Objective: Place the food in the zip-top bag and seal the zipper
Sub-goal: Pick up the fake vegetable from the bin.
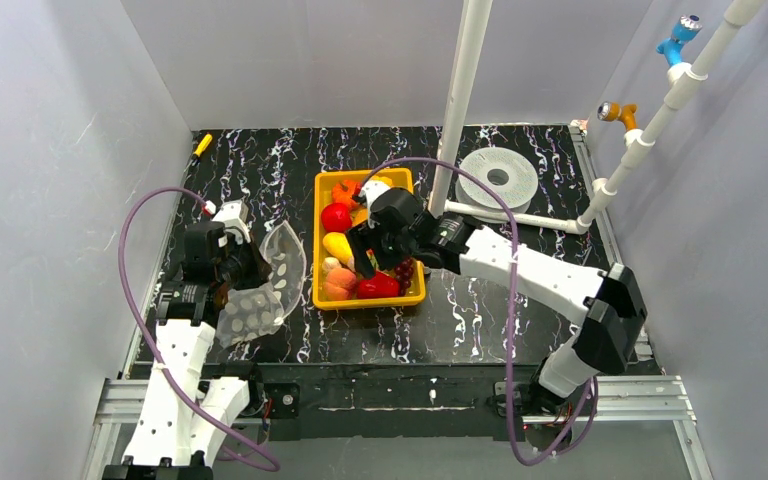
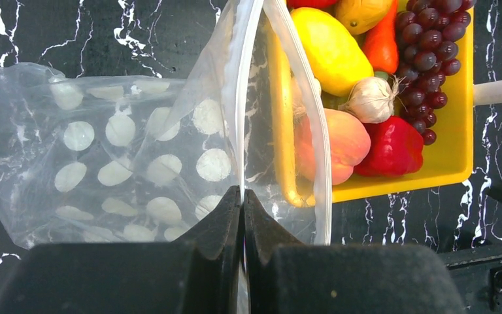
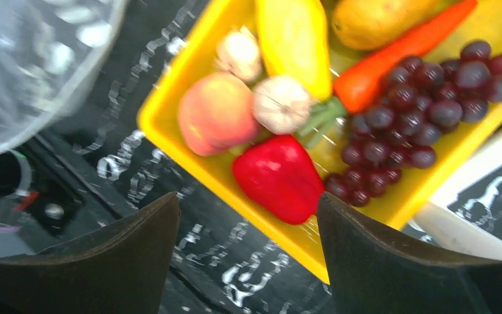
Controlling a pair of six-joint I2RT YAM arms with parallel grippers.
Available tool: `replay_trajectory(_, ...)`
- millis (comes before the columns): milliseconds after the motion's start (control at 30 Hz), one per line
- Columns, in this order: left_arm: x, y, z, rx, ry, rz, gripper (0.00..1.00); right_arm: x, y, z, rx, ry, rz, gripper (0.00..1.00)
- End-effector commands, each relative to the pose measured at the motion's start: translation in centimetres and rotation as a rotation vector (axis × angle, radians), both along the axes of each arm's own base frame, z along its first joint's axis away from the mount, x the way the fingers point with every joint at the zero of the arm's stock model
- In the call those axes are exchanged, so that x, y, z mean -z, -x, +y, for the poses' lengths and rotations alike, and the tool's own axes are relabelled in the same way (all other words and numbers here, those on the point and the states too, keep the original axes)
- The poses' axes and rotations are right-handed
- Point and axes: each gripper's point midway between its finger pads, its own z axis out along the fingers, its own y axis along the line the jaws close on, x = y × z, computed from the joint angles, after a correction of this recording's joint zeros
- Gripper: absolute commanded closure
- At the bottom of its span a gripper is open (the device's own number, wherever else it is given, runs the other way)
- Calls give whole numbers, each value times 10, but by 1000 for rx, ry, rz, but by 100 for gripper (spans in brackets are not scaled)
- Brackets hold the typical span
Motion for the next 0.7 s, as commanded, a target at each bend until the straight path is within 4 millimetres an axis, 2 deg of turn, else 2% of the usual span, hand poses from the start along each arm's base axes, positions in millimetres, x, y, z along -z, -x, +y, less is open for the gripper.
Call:
replay_trajectory(0, -9, -6, -7, 28, 26, -68, 100, 41, -2, -24, -70, 256, 13, 15)
replay_trajectory(133, -9, -8, -7, 39, 19, -75, 100, 57, -2, -29, -163, 357, 7, 13)
replay_trajectory(233, -10, -8, -10, 54, 33, -78, 100, 67, -2, -24, -242, 374, 2, 11)
replay_trajectory(433, -10, -7, -11, 57, 36, -83, 100, 76, -14, -6, -295, 387, -31, 13)
replay_trajectory(667, -11, -7, -10, 56, 31, -88, 100, 90, -18, 6, -296, 381, -7, 18)
